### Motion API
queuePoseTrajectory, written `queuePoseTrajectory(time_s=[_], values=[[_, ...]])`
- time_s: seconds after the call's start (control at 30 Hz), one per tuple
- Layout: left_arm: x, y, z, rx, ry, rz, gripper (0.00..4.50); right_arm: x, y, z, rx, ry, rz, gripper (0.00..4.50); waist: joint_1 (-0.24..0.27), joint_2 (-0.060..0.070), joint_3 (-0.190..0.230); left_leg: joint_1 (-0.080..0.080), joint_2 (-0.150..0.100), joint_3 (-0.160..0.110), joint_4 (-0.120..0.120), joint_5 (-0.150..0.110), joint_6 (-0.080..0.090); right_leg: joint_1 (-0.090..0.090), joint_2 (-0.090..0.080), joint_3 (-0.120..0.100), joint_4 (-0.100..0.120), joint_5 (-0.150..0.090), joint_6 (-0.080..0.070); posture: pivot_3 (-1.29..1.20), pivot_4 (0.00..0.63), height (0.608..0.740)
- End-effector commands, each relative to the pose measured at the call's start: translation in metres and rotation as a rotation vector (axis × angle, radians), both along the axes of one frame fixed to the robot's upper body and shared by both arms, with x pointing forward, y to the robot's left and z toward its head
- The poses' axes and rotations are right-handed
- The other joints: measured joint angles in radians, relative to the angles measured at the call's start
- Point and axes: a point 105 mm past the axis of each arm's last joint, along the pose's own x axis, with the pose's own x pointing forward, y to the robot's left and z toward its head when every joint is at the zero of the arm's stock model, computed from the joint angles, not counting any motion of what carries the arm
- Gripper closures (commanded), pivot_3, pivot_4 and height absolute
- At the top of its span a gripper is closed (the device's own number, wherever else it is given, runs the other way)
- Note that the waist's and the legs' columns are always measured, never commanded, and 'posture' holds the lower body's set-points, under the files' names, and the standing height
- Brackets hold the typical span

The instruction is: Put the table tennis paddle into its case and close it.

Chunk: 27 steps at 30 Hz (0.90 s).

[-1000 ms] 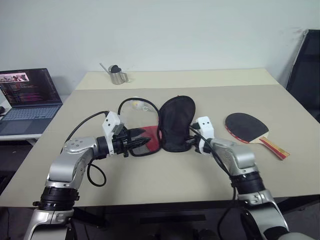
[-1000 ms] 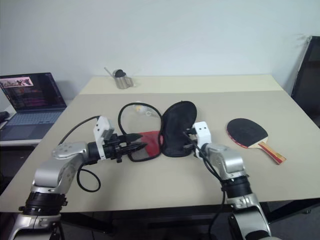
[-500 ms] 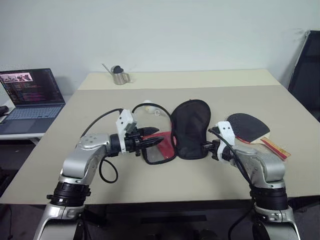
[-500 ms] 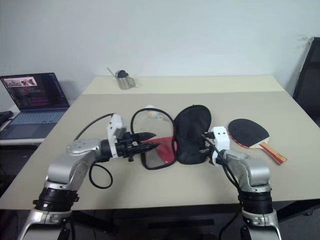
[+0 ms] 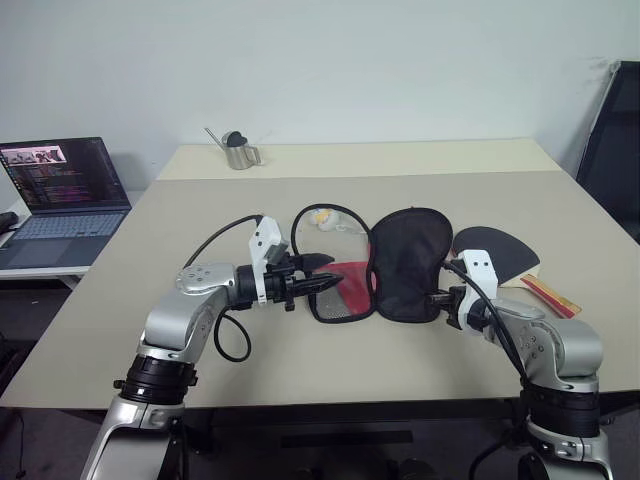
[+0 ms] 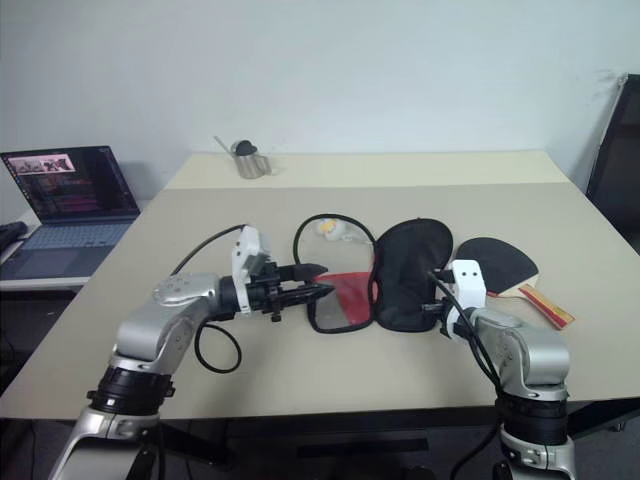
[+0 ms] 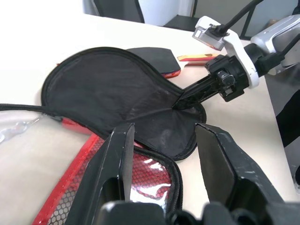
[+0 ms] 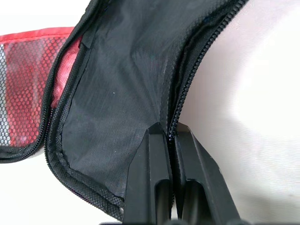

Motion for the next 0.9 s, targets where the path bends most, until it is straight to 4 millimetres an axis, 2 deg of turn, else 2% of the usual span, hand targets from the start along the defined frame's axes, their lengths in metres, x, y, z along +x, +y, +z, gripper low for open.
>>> queuePoseTrajectory(time_s=[0.03, 0.07, 0.17, 0.37, 0.5, 0.83, 0.9], values=[[-0.001, -0.003, 0.011, -0.008, -0.048, -0.019, 2.3, 0.0, -0.001, 0.01, -0.003, -0.035, 0.022, 4.48, 0.0, 0.0, 0.0, 0.0, 0.0, 0.0, 0.0, 0.0, 0.0, 0.0, 0.0, 0.0, 0.0, 0.0, 0.0, 0.0, 0.15, 0.74], [-0.001, -0.003, 0.011, -0.008, -0.047, -0.018, 2.3, 0.0, -0.002, 0.01, -0.006, -0.037, 0.025, 4.48, 0.0, 0.0, 0.0, 0.0, 0.0, 0.0, 0.0, 0.0, 0.0, 0.0, 0.0, 0.0, 0.0, 0.0, 0.0, 0.0, 0.15, 0.74], [-0.001, -0.003, 0.01, -0.011, -0.045, -0.013, 2.3, 0.004, -0.003, 0.013, -0.014, -0.049, 0.032, 3.77, 0.0, 0.0, 0.0, 0.0, 0.0, 0.0, 0.0, 0.0, 0.0, 0.0, 0.0, 0.0, 0.0, 0.0, 0.0, 0.0, 0.15, 0.74], [-0.002, -0.002, 0.008, -0.017, -0.042, -0.002, 2.3, 0.01, -0.001, 0.019, -0.046, -0.084, 0.057, 1.64, -0.001, 0.0, 0.0, 0.0, 0.0, 0.001, 0.0, 0.0, 0.0, 0.0, 0.0, 0.0, 0.0, 0.0, 0.0, 0.0, 0.15, 0.74], [-0.003, -0.002, 0.008, -0.021, -0.043, 0.004, 2.3, 0.014, -0.009, 0.027, -0.096, -0.143, 0.063, 0.2, 0.0, 0.0, 0.0, 0.0, 0.0, 0.001, 0.0, 0.0, 0.0, 0.0, 0.0, 0.0, -0.001, 0.0, 0.0, 0.0, 0.15, 0.74], [-0.004, -0.003, 0.01, -0.033, -0.049, 0.011, 2.3, 0.012, -0.031, 0.065, -0.075, -0.311, 0.115, 0.09, 0.001, 0.0, 0.0, 0.0, 0.0, 0.001, 0.0, 0.0, 0.001, 0.001, 0.0, 0.0, -0.001, 0.0, 0.0, 0.0, 0.15, 0.74], [-0.005, -0.005, 0.012, -0.036, -0.053, 0.006, 2.3, 0.01, -0.044, 0.069, -0.07, -0.323, 0.109, 0.09, 0.001, 0.0, 0.0, 0.0, 0.0, 0.001, 0.0, 0.0, 0.001, 0.001, 0.0, 0.0, -0.002, 0.0, 0.0, 0.0, 0.15, 0.74]])
